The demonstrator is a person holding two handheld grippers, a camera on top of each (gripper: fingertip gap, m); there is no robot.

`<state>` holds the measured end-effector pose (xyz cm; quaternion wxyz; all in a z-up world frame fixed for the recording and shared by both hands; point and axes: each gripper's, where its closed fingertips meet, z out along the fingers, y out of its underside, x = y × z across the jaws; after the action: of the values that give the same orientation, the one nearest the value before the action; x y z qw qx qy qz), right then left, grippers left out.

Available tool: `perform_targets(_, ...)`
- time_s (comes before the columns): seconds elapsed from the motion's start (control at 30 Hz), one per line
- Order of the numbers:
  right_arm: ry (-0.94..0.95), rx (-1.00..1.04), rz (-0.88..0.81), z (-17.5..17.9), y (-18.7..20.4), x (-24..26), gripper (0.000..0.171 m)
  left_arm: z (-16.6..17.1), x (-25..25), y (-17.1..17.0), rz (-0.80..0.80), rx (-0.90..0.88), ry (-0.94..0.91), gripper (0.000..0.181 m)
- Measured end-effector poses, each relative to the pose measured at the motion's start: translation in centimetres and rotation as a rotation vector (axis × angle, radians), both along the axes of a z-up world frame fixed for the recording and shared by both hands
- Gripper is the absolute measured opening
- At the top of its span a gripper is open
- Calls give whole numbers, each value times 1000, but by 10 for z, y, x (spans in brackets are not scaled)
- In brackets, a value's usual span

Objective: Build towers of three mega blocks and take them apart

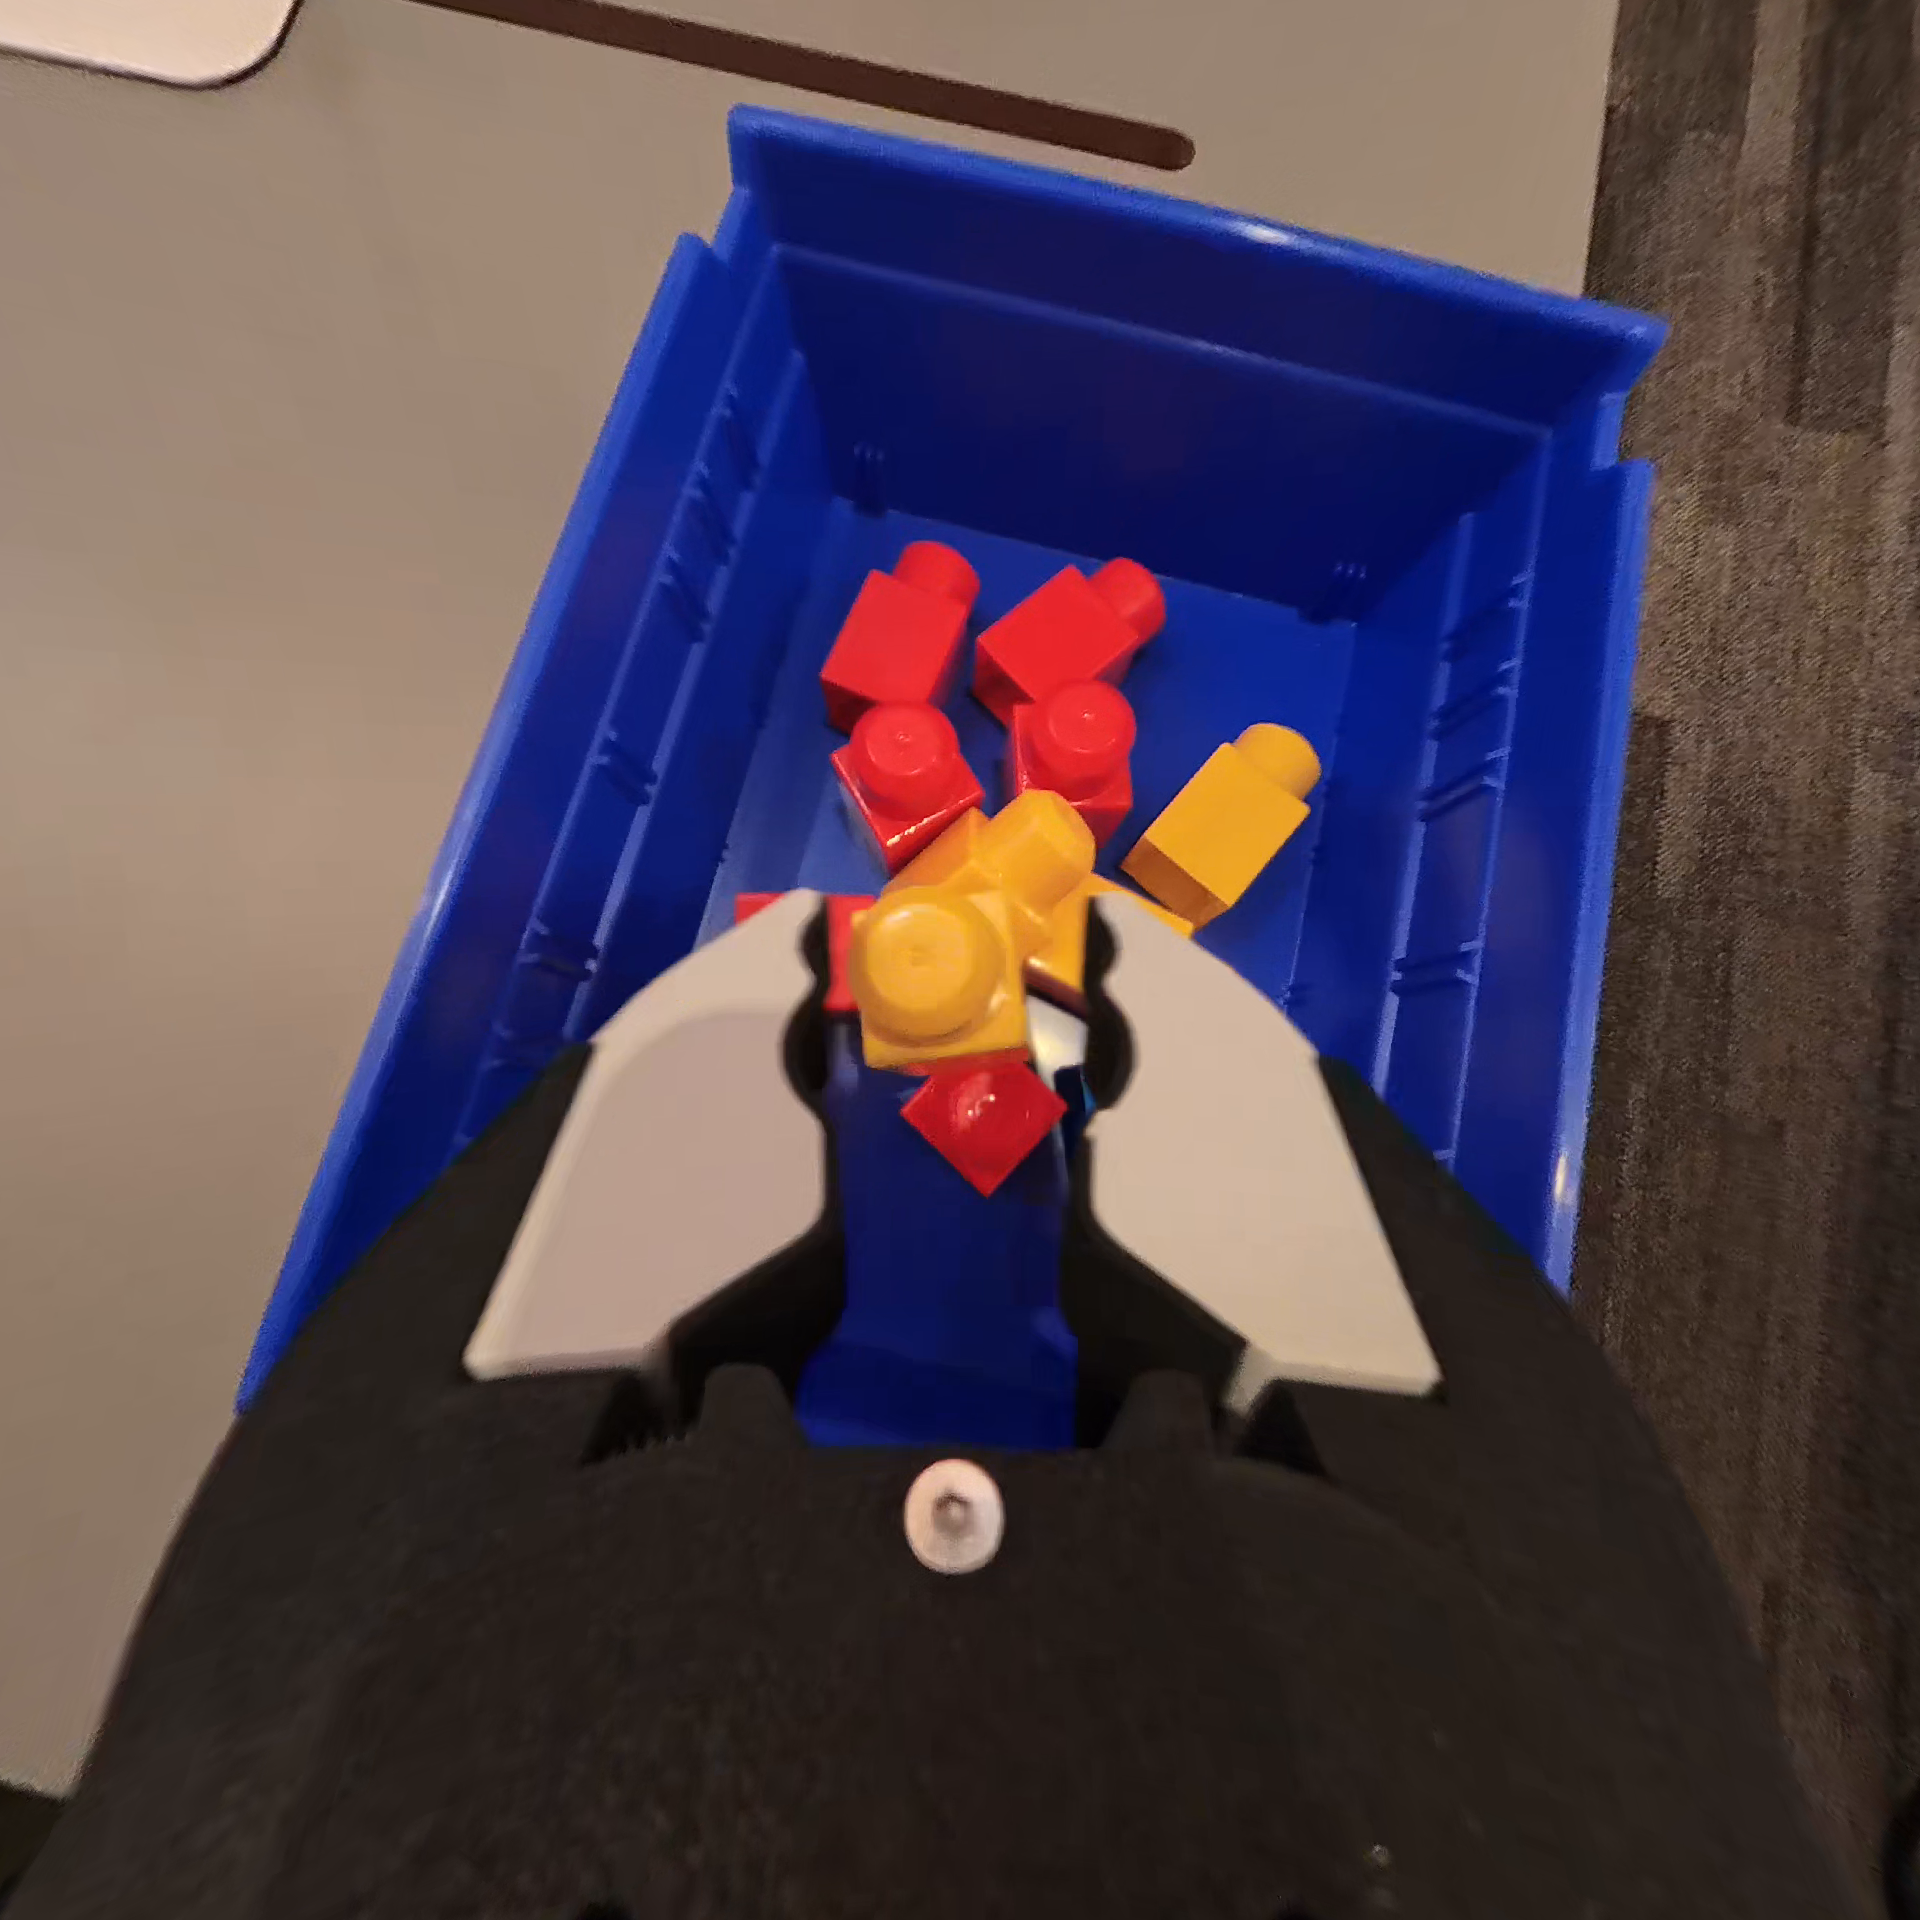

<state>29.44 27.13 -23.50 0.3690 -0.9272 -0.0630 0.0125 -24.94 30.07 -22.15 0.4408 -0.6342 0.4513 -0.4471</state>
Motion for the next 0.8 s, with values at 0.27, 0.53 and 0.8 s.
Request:
perform_targets(0.27, 22, 270, 25, 79, 5, -40, 74, -2, 2, 0, -1, -3, 6, 57)
perform_targets(0.53, 74, 457, 334, 111, -16, -204, 75, -2, 2, 3, 11, 0, 0, 57)
perform_targets(0.8, 169, 426, 563, 60, -17, -326, 79, -8, -1, 12, 28, -28, -6, 57)
